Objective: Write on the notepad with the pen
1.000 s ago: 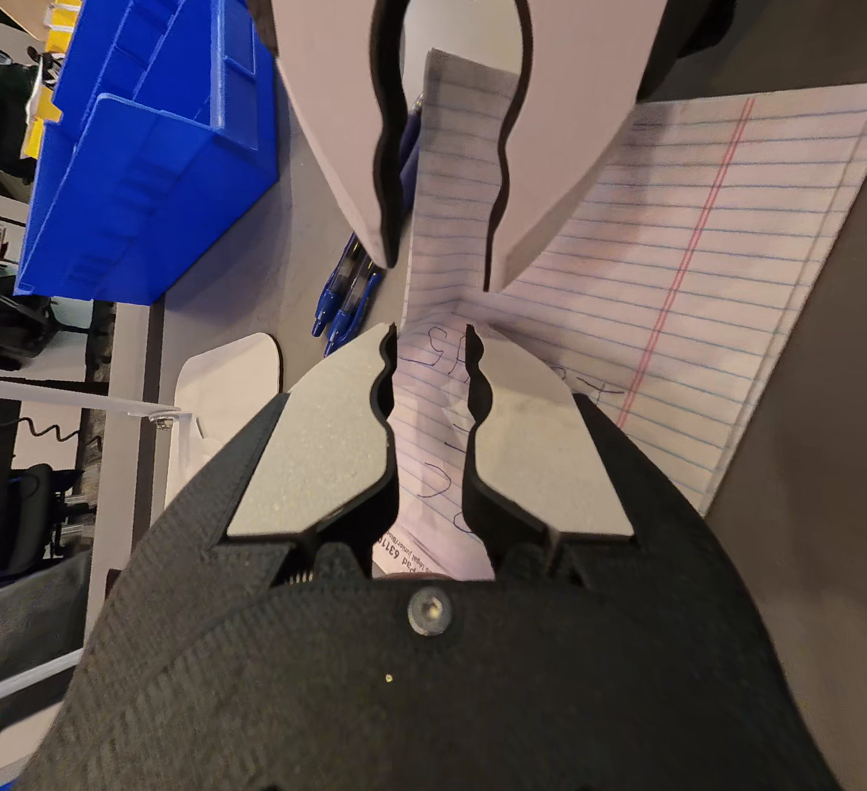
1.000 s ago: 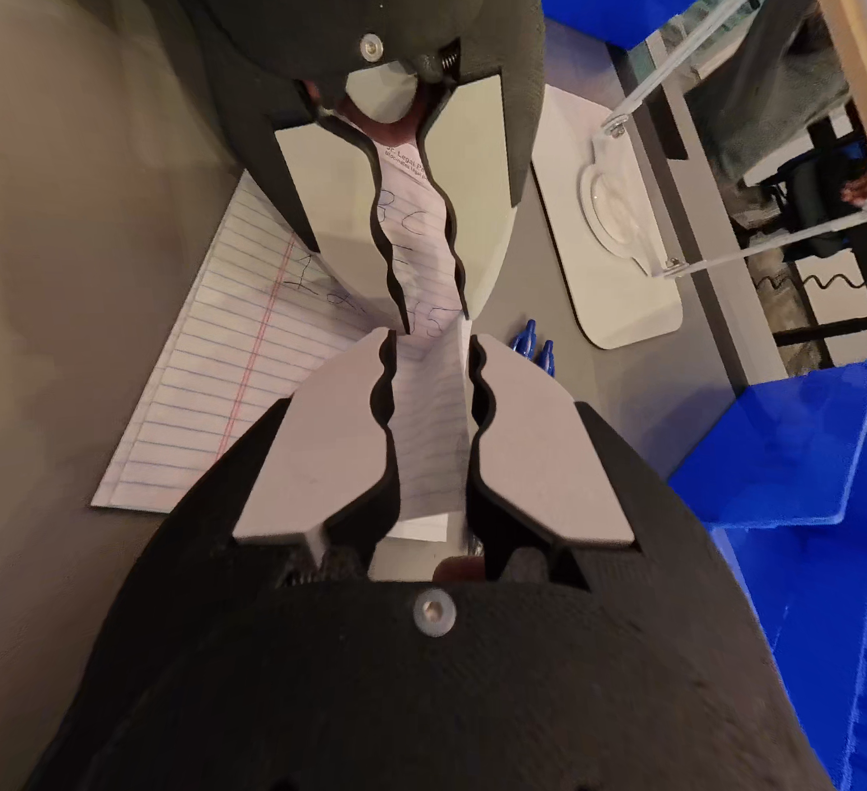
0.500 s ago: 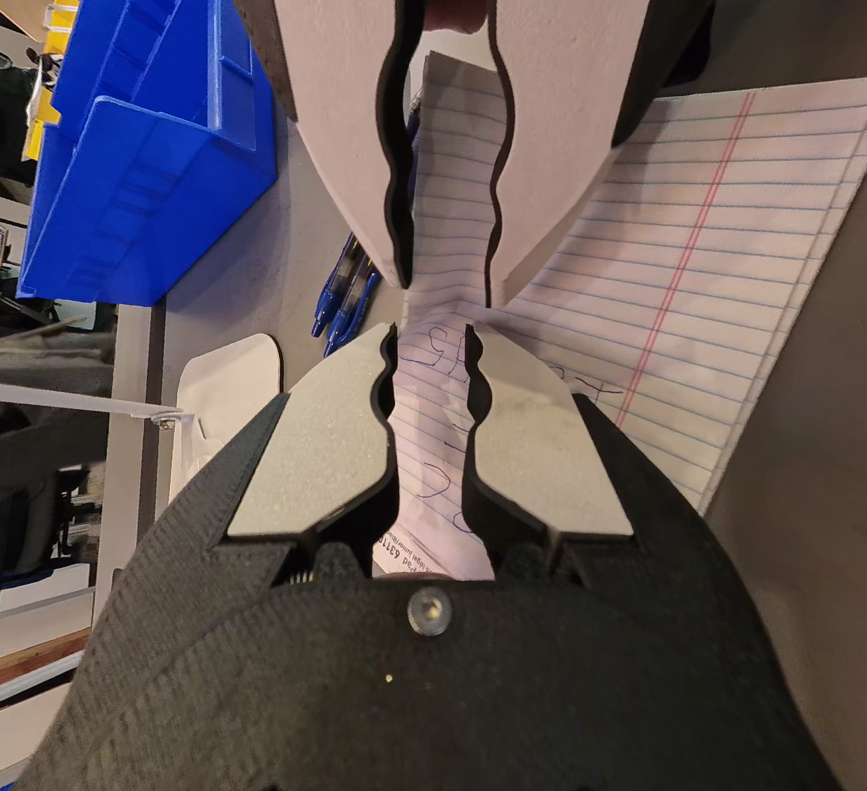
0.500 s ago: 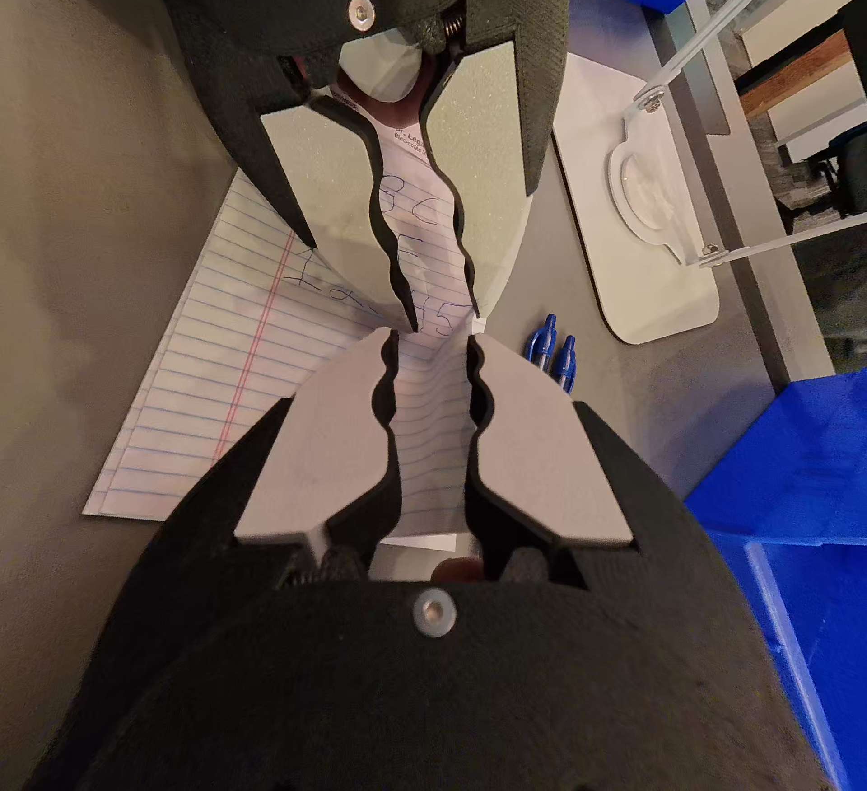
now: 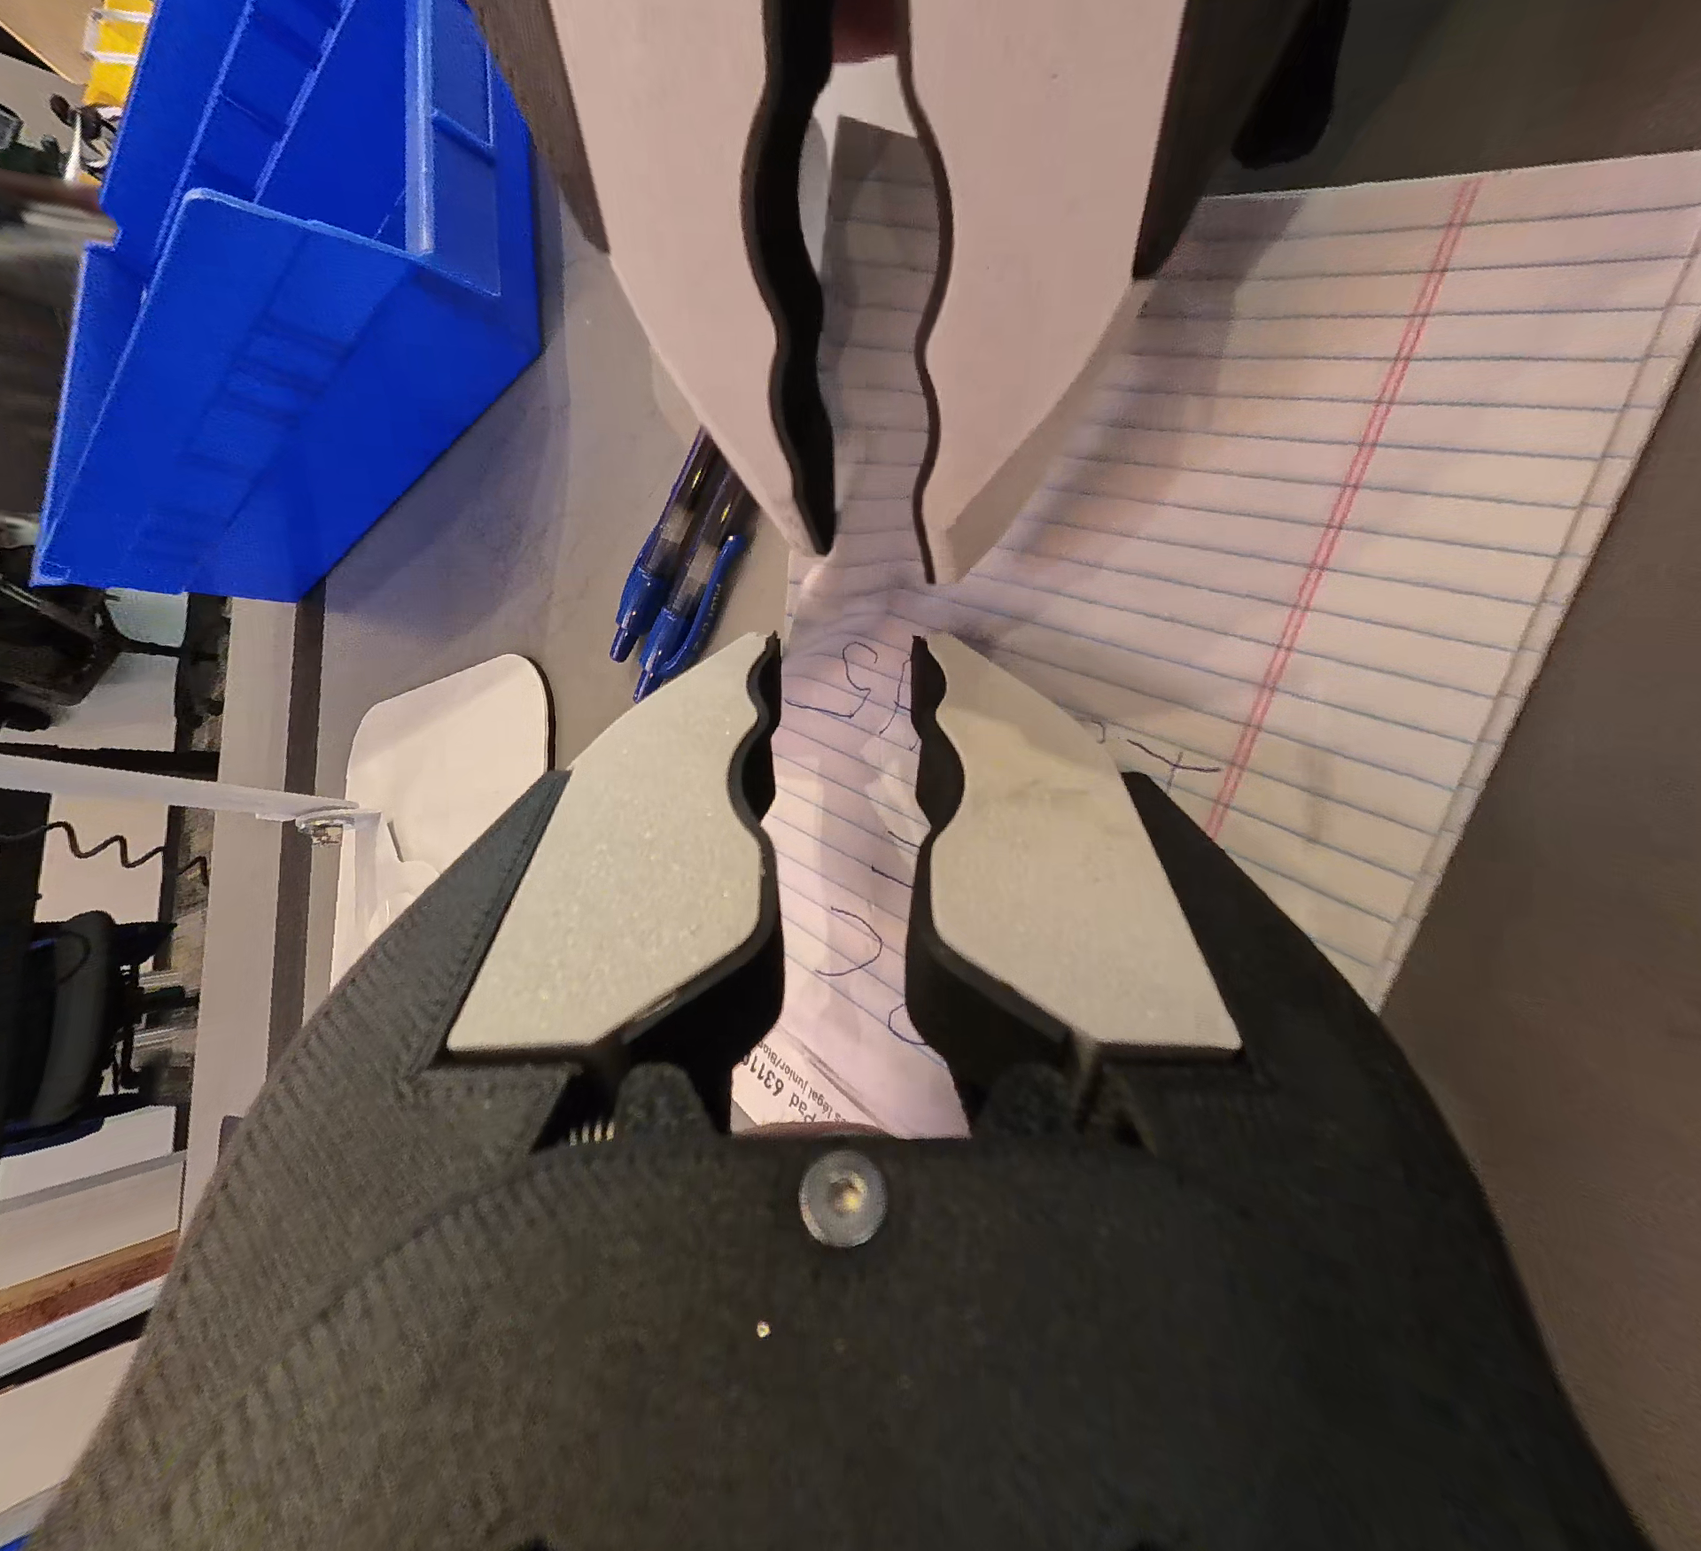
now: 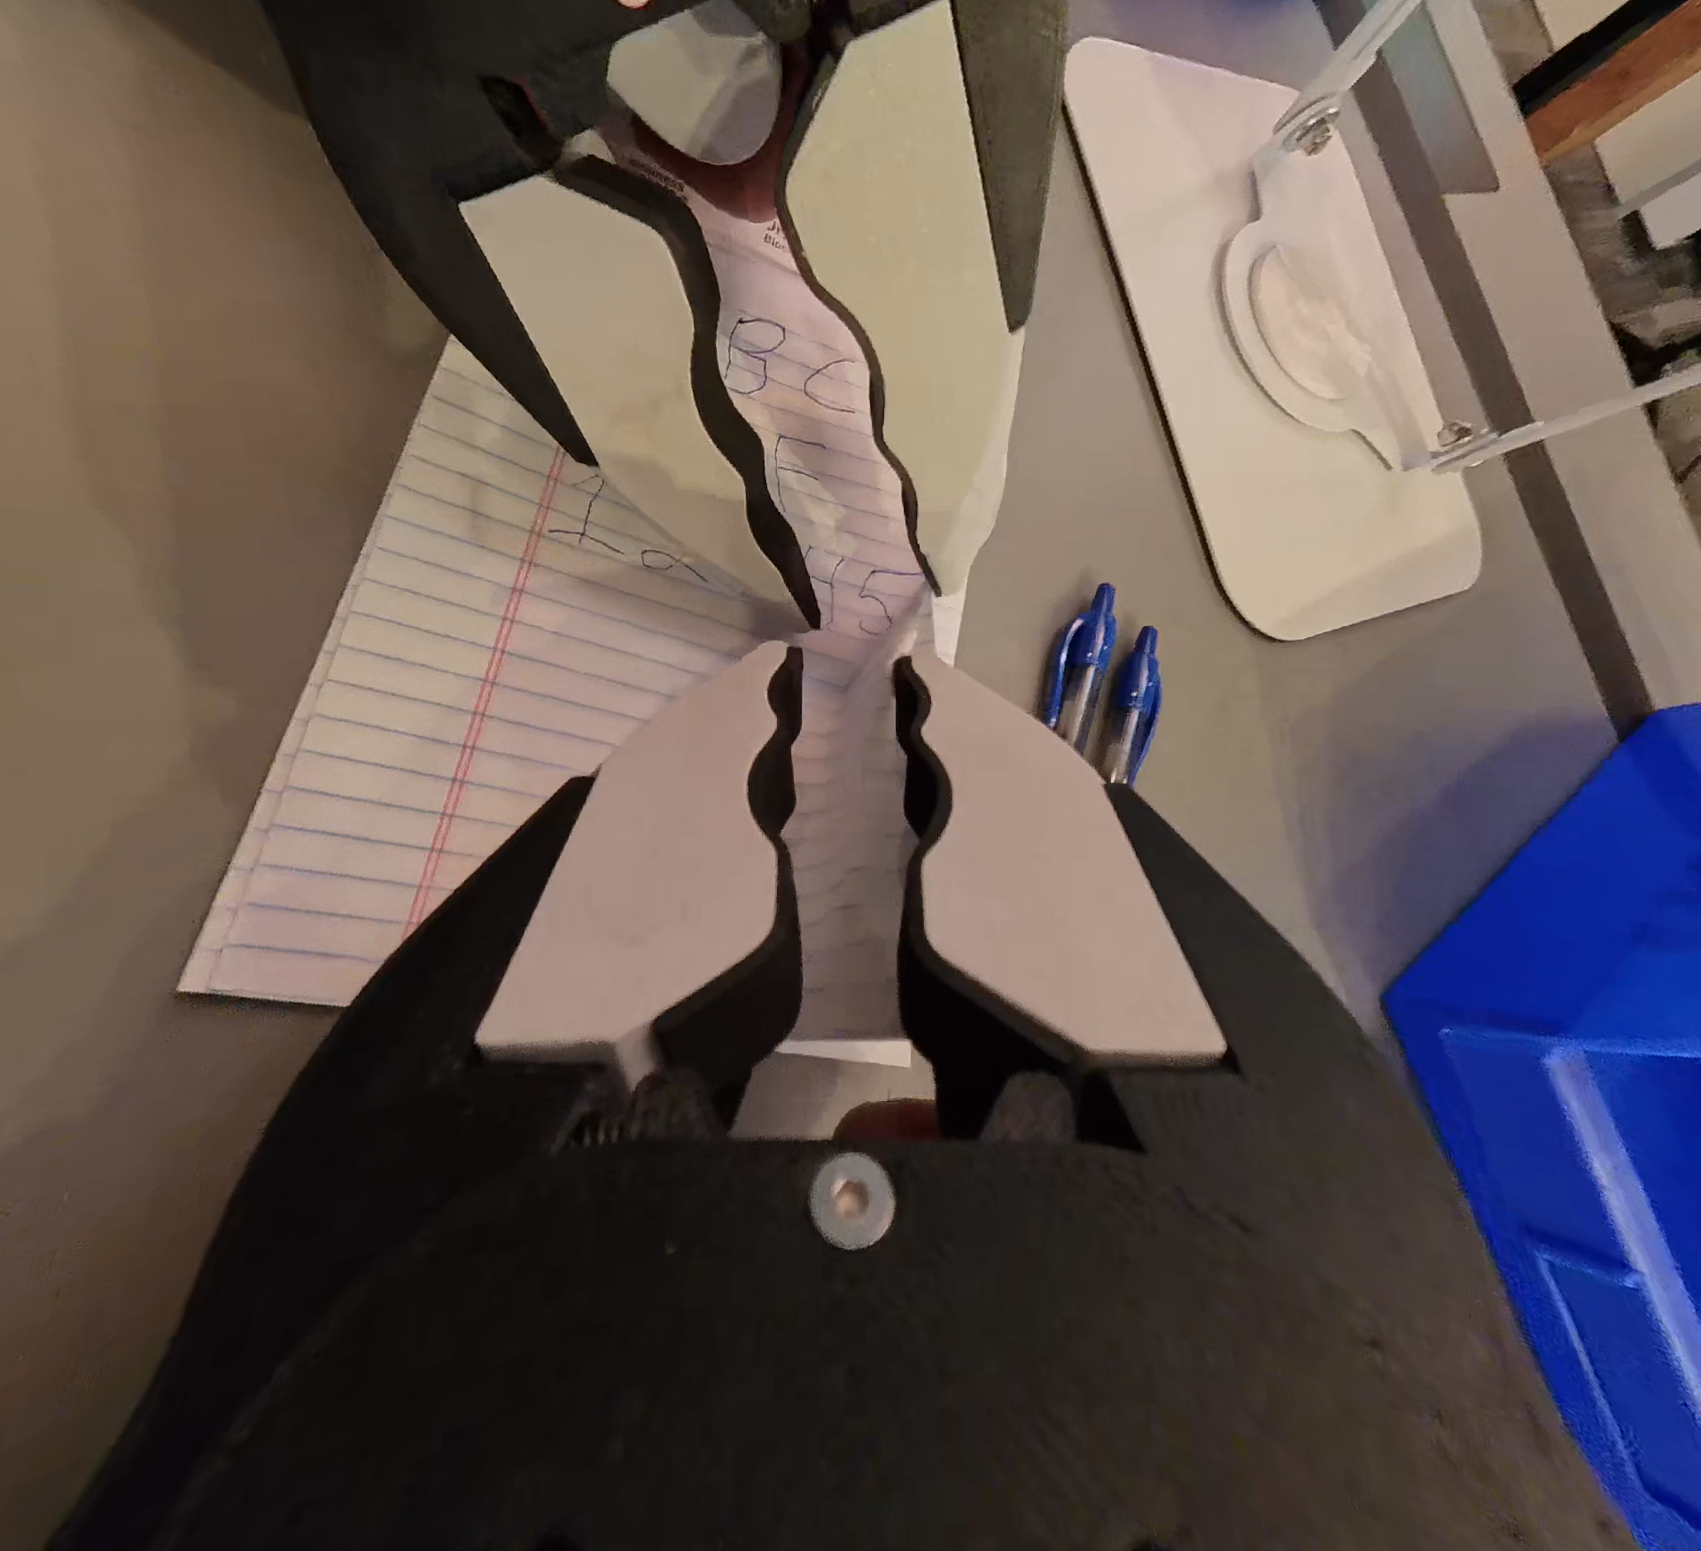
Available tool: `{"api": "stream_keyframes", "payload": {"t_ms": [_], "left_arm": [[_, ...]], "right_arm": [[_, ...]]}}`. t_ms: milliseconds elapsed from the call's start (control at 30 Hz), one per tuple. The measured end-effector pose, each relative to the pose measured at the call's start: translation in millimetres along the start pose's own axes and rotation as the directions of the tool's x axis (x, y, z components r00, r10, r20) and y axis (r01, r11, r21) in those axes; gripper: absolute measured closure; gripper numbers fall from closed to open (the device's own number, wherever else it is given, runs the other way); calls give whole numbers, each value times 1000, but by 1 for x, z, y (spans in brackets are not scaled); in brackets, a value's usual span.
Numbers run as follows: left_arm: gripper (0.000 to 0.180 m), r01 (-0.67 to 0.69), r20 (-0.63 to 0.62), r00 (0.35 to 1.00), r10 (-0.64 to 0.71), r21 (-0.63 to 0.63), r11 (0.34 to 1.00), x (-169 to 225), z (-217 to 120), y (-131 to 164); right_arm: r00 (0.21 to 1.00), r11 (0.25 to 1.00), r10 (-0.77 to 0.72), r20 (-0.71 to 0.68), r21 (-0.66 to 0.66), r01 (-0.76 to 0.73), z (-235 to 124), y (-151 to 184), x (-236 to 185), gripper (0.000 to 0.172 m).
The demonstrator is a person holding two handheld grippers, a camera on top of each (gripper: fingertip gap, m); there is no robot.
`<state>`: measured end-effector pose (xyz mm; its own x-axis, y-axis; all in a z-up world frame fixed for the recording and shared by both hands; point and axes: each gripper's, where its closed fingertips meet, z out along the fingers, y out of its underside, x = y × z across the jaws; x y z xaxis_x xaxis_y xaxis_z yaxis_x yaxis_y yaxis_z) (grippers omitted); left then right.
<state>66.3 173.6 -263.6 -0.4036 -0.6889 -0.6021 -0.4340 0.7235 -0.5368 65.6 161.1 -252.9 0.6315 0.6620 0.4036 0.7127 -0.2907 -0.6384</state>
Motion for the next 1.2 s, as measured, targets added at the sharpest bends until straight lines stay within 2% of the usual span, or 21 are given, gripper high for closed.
{"api": "stream_keyframes", "payload": {"t_ms": [467,600,700,800,900,1067,1200], "left_arm": [[152,-8,8,1000,8,-7,1000,-1,1,0],[122,3,38,999,-2,-15,1000,-13,1,0],[113,-4,-8,1000,4,-17,1000,-15,1,-3],[122,24,-141,990,-24,-3,1000,-7,1,-10],[128,70,-250,966,-68,-3,998,-2,1,-10],[140,139,-330,932,-147,-49,989,-8,2,1],[173,198,-379,904,-196,-34,980,-8,4,2]], "right_arm": [[991,993,118,57,-1,-118,-2,7,2,170],[998,998,54,14,31,-54,-7,1,7,172],[1000,999,-4,-9,40,4,-10,-2,10,172],[998,996,-54,-21,74,55,-15,-10,13,172],[991,991,-129,-31,42,131,-17,-8,18,172],[982,980,-188,-8,65,188,-23,-9,21,172],[987,985,-158,37,79,154,-24,-7,20,172]]}}
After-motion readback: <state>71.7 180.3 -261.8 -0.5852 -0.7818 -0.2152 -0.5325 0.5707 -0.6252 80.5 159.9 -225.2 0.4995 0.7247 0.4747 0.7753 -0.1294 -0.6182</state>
